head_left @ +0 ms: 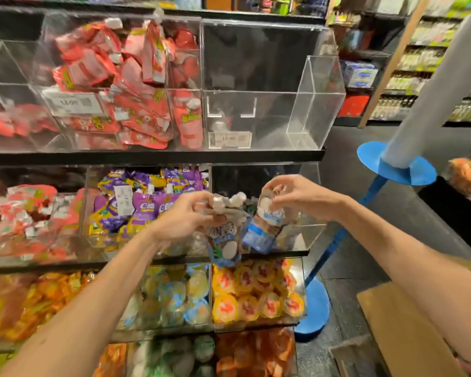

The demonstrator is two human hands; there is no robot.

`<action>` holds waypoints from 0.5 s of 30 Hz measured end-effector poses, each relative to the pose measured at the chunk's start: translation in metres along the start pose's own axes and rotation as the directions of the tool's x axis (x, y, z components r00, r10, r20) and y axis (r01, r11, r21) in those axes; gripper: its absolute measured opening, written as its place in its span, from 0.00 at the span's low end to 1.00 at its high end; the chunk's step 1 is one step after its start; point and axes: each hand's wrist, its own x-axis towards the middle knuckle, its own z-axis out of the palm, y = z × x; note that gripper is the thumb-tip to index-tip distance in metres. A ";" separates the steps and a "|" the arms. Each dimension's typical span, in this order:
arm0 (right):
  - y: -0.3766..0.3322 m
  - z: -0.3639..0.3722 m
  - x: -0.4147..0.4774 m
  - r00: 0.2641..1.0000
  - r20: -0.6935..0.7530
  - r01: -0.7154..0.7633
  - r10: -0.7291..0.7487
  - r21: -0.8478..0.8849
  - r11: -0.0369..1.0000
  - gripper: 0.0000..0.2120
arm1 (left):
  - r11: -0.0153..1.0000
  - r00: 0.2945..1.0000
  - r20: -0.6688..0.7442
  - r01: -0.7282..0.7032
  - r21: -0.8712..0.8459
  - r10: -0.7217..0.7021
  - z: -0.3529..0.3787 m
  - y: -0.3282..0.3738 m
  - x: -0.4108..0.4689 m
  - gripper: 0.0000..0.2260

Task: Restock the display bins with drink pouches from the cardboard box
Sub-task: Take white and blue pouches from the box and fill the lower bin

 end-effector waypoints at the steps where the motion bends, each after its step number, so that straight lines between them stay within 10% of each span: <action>1: 0.006 -0.002 0.006 0.999 -0.014 -0.042 0.043 0.078 0.996 0.10 | 1.000 1.000 -0.009 0.007 -0.006 -0.007 -0.008 0.000 0.003 0.19; 8: 0.049 0.022 0.067 0.912 -0.251 -0.152 0.325 0.528 0.835 0.14 | 0.996 0.998 -0.008 0.063 -0.062 -0.063 -0.040 -0.005 0.018 0.23; 15: 0.080 0.070 0.172 0.817 -0.170 -0.209 0.552 0.804 0.557 0.15 | 0.986 0.986 -0.051 0.152 -0.070 -0.156 -0.038 0.001 0.032 0.26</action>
